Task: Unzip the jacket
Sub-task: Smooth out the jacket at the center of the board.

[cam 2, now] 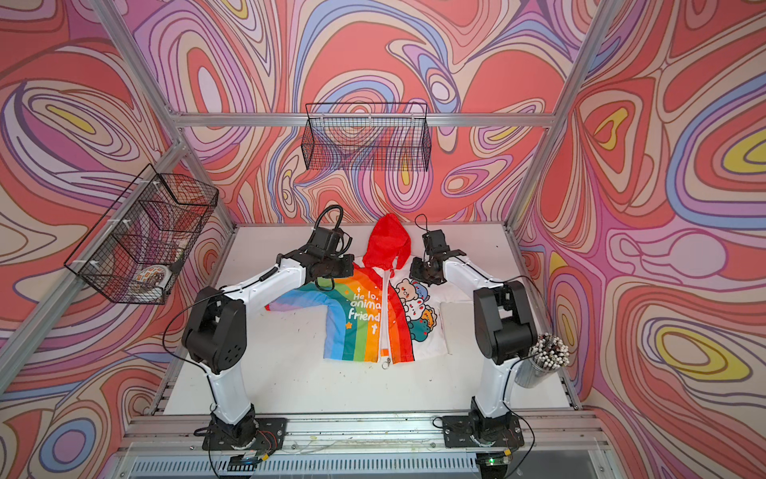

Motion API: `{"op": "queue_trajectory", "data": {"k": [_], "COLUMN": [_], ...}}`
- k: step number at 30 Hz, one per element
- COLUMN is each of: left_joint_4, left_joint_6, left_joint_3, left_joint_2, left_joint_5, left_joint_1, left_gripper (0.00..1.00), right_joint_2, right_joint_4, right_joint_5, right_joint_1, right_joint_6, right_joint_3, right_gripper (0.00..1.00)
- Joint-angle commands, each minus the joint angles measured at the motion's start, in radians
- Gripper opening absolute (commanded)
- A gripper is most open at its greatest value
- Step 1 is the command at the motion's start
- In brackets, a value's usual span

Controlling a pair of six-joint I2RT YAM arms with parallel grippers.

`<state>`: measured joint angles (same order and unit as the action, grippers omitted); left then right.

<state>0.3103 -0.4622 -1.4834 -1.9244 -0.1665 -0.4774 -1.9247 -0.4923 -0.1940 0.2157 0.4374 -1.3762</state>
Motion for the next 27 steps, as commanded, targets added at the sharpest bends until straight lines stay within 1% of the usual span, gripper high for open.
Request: {"op": "queue_trajectory", "data": {"k": [1, 5, 12, 17, 21, 27], "left_joint_4": [0.003, 0.024, 0.063, 0.1, 0.128, 0.138], "left_joint_6": [0.023, 0.027, 0.039, 0.038, 0.042, 0.015], "left_joint_3": [-0.075, -0.14, -0.238, -0.295, -0.318, -0.298], "left_joint_2": [-0.063, -0.142, -0.248, -0.306, -0.343, -0.379], "left_joint_5": [-0.039, -0.036, -0.039, -0.049, -0.038, -0.018], "left_joint_1": [0.006, 0.01, 0.023, 0.03, 0.033, 0.055], "left_gripper": [0.02, 0.05, 0.1, 0.15, 0.17, 0.17], "right_joint_2": [-0.059, -0.124, -0.188, -0.238, -0.274, -0.319], "right_joint_4": [-0.046, -0.081, -0.108, -0.13, -0.138, -0.16], "right_joint_5": [-0.038, -0.036, -0.077, -0.064, -0.056, -0.019], "right_joint_1": [-0.024, -0.036, -0.06, -0.066, -0.072, -0.074], "right_joint_6": [-0.04, -0.079, -0.115, -0.138, -0.14, -0.154], "right_joint_3": [-0.06, -0.126, -0.176, -0.22, -0.255, -0.299], "right_gripper": [0.08, 0.08, 0.08, 0.08, 0.08, 0.08]}}
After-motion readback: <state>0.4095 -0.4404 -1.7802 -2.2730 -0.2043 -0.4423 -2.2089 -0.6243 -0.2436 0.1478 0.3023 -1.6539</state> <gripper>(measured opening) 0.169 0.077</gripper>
